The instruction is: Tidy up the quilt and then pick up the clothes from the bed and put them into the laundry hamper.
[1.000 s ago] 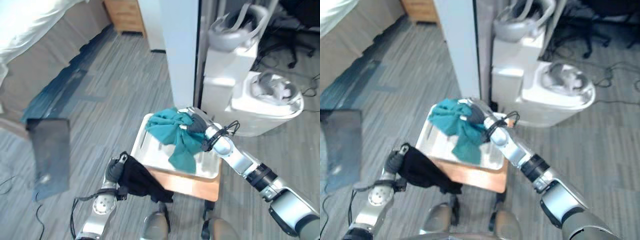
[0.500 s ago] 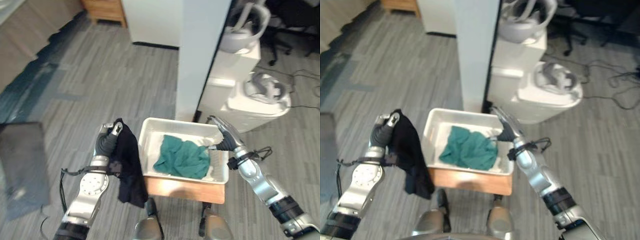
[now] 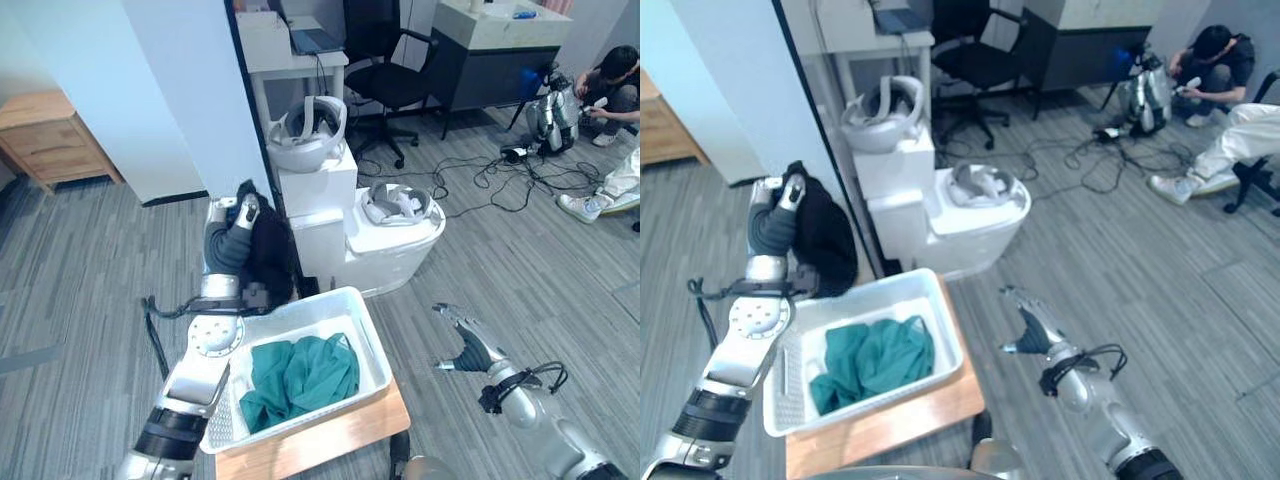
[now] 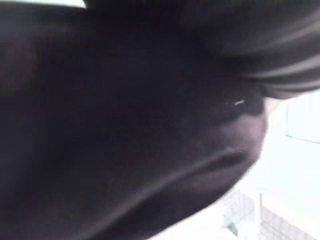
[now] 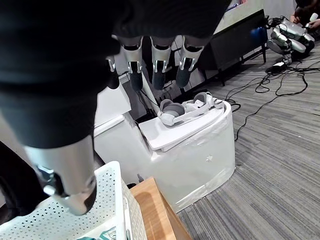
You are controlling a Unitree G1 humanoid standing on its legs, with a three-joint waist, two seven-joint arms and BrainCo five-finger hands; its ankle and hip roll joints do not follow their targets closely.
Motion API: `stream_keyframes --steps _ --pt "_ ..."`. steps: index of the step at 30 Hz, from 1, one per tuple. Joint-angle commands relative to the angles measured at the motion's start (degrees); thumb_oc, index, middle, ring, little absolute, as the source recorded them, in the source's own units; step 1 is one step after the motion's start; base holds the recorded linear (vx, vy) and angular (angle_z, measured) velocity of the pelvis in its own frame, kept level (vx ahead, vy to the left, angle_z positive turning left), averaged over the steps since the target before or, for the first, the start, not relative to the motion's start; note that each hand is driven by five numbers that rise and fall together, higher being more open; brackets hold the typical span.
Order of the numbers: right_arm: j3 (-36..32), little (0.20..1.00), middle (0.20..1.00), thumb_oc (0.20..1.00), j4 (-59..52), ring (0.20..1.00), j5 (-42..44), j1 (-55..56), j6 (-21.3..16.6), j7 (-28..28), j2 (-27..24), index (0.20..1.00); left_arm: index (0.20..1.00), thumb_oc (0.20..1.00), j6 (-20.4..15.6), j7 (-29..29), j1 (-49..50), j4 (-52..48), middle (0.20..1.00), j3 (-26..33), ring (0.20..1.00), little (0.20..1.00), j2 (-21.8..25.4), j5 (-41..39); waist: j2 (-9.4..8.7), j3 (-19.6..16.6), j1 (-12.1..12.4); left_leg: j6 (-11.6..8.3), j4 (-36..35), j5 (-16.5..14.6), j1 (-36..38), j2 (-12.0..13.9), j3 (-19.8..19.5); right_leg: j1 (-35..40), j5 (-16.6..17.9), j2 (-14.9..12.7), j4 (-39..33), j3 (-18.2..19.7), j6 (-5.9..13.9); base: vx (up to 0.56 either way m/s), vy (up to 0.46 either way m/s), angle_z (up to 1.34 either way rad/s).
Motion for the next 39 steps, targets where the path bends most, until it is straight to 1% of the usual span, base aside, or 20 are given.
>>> stream_keyframes --steps 1,12,18,19,20,22,23,25,26,28,30,32,33,34,36,37,39 --pt "0.63 1.0 1.0 1.0 0.65 1.0 0.08 -6.06 -2.54 -1.77 0.5 1.0 0.2 0.2 -6.38 1.92 -8.87 -4.71 0.2 -0.94 0.2 0.2 3.11 -0.3 -0.56 -0.12 0.07 1.18 -0.1 -0.07 -0.56 -0.21 -3.92 8.1 -9.77 -6.78 -0.17 -1.48 7.64 0.01 -0.026 0.06" --pt "0.86 1.0 1.0 1.0 3.34 1.0 0.75 -5.14 -2.17 -2.6 1.66 1.0 0.2 0.2 -7.94 3.41 -9.54 -10.02 0.2 0.79 0.2 0.2 2.77 -2.4 -0.7 -1.07 0.91 0.98 -0.1 -0.15 -0.43 0.03 -5.1 8.93 -10.1 -6.44 -0.17 -1.82 7.63 0.0 -0.006 0.09" --pt "1.09 1.0 1.0 1.0 5.29 1.0 0.82 -4.43 -1.79 -2.82 2.36 1.0 0.2 0.2 -7.33 2.51 -8.81 -8.56 0.2 -0.78 0.2 0.2 1.68 -3.47 -0.91 -1.07 0.97 1.01 -0.1 -0.28 -0.14 0.09 -5.25 9.1 -10.14 -6.35 -0.17 -1.48 7.61 0.0 -0.002 0.03" --pt "1.21 1.0 1.0 1.0 5.71 1.0 0.88 -4.31 -1.62 -2.6 2.63 1.0 0.2 0.2 -6.53 1.25 -6.96 -6.9 0.2 -1.97 0.2 0.2 0.62 -4.44 -0.96 -0.9 0.87 1.08 -0.1 -0.29 0.02 0.13 -5.11 9.12 -10.16 -6.32 -0.17 -1.3 7.55 0.01 -0.008 -0.03" --pt "1.21 1.0 1.0 1.0 5.72 1.0 0.88 -4.27 -1.63 -2.61 2.62 1.0 0.2 0.2 -6.56 1.22 -6.96 -6.85 0.2 -1.99 0.2 0.2 0.61 -4.46 -0.94 -0.93 0.9 1.08 -0.1 -0.3 0.04 0.13 -5.08 9.12 -10.16 -6.32 -0.17 -1.28 7.55 0.0 0.0 0.0" --pt "1.48 1.0 1.0 1.0 6.12 1.0 0.82 -4.15 -1.36 -2.46 2.87 1.0 0.2 0.2 -5.35 -0.51 -4.33 -4.46 0.2 -3.43 0.2 0.2 -0.67 -5.6 -0.86 -0.71 0.71 1.15 -0.1 -0.36 0.2 0.1 -4.89 9.04 -10.15 -6.3 -0.17 -0.98 7.52 0.02 0.0 0.0" --pt "1.64 1.0 1.0 1.0 6.44 1.0 0.74 -4.16 -0.98 -2.13 3.15 1.0 0.2 0.2 -3.59 -2.11 -1.55 -1.5 0.2 -4.71 0.2 0.2 -1.47 -5.3 -0.78 -0.4 0.56 1.24 -0.1 -0.39 0.31 0.0 -4.63 8.97 -10.18 -6.27 -0.17 -0.63 7.5 0.04 -0.004 -0.02" --pt "1.72 1.0 1.0 1.0 6.77 1.0 0.61 -4.12 -0.49 -1.92 3.41 1.0 0.2 0.2 -1.51 -3.82 1.74 2.69 0.2 -6.0 0.2 0.2 -2.41 -4.15 -0.7 0.0 0.38 1.26 -0.1 -0.42 0.38 -0.01 -4.18 8.8 -10.12 -6.29 -0.17 -0.34 7.5 0.03 -0.002 -0.05" --pt "1.74 1.0 1.0 1.0 6.77 1.0 0.6 -4.07 -0.48 -1.93 3.39 1.0 0.2 0.2 -1.57 -3.8 1.75 2.77 0.2 -6.03 0.2 0.2 -2.46 -4.1 -0.67 -0.06 0.44 1.25 -0.1 -0.44 0.39 -0.02 -4.12 8.77 -10.11 -6.29 -0.17 -0.27 7.5 0.02 0.0 -0.07" --pt "2.23 1.0 1.0 1.0 7.74 1.0 0.47 -4.27 0.06 -1.5 3.92 1.0 0.2 0.2 1.3 -5.79 4.99 9.39 0.2 -7.92 0.2 0.2 -3.09 -0.22 -0.54 0.78 0.05 1.28 -0.1 -0.42 0.37 -0.1 -3.3 8.29 -9.99 -6.31 -0.17 0.24 7.57 0.0 -0.004 -0.14" --pt "2.24 1.0 1.0 1.0 7.76 1.0 0.47 -4.27 0.06 -1.51 3.92 1.0 0.2 0.2 1.25 -5.77 4.97 9.47 0.2 -7.94 0.2 0.2 -3.13 -0.18 -0.53 0.75 0.1 1.28 -0.1 -0.43 0.37 -0.1 -3.23 8.24 -9.98 -6.31 -0.17 0.31 7.57 0.0 -0.003 -0.23" --pt "3.37 1.0 1.0 1.0 9.31 1.0 0.37 -4.3 0.31 -1.31 4.96 1.0 0.2 0.2 3.97 -6.26 7.07 17.46 0.2 -8.68 0.2 0.2 -4.48 4.3 -0.37 1.39 -0.11 1.31 -0.1 -0.48 0.2 -0.12 -2.6 7.73 -10.02 -6.29 -0.17 0.7 7.48 -0.01 -0.006 -0.15" --pt "3.56 1.0 1.0 1.0 9.52 1.0 0.33 -4.23 0.33 -1.33 5.14 1.0 0.2 0.2 4.38 -6.01 7.28 18.95 0.2 -8.59 0.2 0.2 -4.85 5.38 -0.3 1.45 -0.17 1.28 -0.1 -0.51 0.18 -0.08 -2.47 7.63 -10.03 -6.3 -0.17 0.83 7.5 -0.01 -0.004 -0.08" --pt "4.07 1.0 1.0 1.0 10.48 1.0 0.46 -4.32 0.51 -1.38 5.55 1.0 1.0 1.0 5.12 -5.25 6.84 22.26 1.0 -8.76 1.0 1.0 -5.94 5.88 -0.23 1.54 -0.19 1.27 -0.1 -0.55 0.19 -0.06 -2.29 7.51 -10.0 -6.31 -0.17 0.89 7.48 -0.01 -0.004 -0.09" --pt "4.76 1.0 1.0 1.0 11.03 1.0 0.43 -4.39 0.71 -1.54 5.89 1.0 1.0 1.0 6.13 -4.66 6.4 27.52 1.0 -8.68 1.0 1.0 -7.34 5.1 -0.15 1.62 -0.38 1.25 -0.1 -0.62 0.27 -0.14 -2.13 7.48 -10.05 -6.29 -0.17 1.02 7.44 0.0 -0.004 -0.09" --pt "4.76 1.0 1.0 1.0 11.03 1.0 0.43 -4.42 0.71 -1.54 5.86 1.0 1.0 1.0 6.05 -4.63 6.3 27.66 1.0 -8.69 1.0 1.0 -7.39 5.09 -0.12 1.65 -0.38 1.24 -0.1 -0.62 0.27 -0.13 -2.12 7.47 -10.05 -6.28 -0.17 1.03 7.44 0.0 0.005 -0.06" --pt "5.14 1.0 1.0 1.0 10.34 1.0 0.63 -4.19 0.72 -1.13 5.23 1.0 1.0 1.0 5.85 -2.98 5.91 28.34 1.0 -6.63 1.0 1.0 -7.78 1.28 0.19 1.64 -0.7 1.12 -0.1 -0.57 0.61 -0.24 -2.0 7.76 -9.98 -6.14 -0.17 1.03 7.31 0.0 0.003 -0.02"
